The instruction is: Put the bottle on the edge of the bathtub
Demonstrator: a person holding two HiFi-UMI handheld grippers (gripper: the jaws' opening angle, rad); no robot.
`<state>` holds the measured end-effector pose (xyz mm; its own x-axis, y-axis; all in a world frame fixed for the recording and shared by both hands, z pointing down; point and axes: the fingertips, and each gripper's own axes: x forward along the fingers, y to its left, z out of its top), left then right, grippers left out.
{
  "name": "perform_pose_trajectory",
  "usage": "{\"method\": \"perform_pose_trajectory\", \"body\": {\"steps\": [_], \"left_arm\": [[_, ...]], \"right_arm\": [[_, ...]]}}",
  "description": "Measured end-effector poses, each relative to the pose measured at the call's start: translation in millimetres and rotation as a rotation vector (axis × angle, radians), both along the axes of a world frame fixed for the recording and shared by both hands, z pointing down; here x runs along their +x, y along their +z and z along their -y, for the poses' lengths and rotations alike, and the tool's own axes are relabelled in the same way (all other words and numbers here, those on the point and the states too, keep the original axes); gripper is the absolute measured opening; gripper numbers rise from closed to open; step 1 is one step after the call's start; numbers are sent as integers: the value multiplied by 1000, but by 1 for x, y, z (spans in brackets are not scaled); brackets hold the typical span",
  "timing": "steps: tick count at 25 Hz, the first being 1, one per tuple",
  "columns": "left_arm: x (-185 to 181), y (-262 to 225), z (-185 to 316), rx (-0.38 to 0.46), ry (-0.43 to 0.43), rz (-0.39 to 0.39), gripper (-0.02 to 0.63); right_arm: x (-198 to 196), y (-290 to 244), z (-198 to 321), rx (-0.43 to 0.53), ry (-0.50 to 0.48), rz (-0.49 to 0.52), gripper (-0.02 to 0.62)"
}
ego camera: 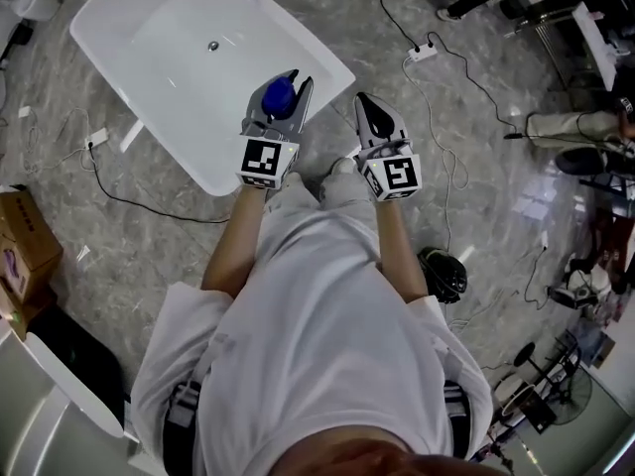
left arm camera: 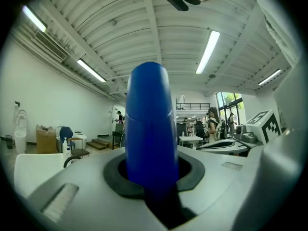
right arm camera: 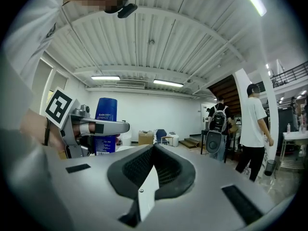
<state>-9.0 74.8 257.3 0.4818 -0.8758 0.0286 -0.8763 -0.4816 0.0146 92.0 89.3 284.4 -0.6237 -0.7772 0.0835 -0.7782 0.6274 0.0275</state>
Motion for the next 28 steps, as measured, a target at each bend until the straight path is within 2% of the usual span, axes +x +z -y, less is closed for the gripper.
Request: {"method": "perform_pose_trajectory", "body": {"steps": [8, 12, 15, 22, 28], "left_arm": [[13, 20, 78, 17, -138, 18, 87], [5, 30, 120, 56, -218, -12, 86], [1, 47, 155, 69, -272, -6, 86], [-3, 119, 233, 51, -327, -9, 86], [-20, 204, 280, 26, -348, 1, 86]], "right_arm": [[24, 18, 97, -10, -134, 1, 2], [18, 32, 144, -23, -228, 11, 2], [13, 50, 179, -38, -285, 3, 3], [2, 102, 249, -39, -366, -17, 2], [-11, 166, 289, -43, -382, -8, 2]]}}
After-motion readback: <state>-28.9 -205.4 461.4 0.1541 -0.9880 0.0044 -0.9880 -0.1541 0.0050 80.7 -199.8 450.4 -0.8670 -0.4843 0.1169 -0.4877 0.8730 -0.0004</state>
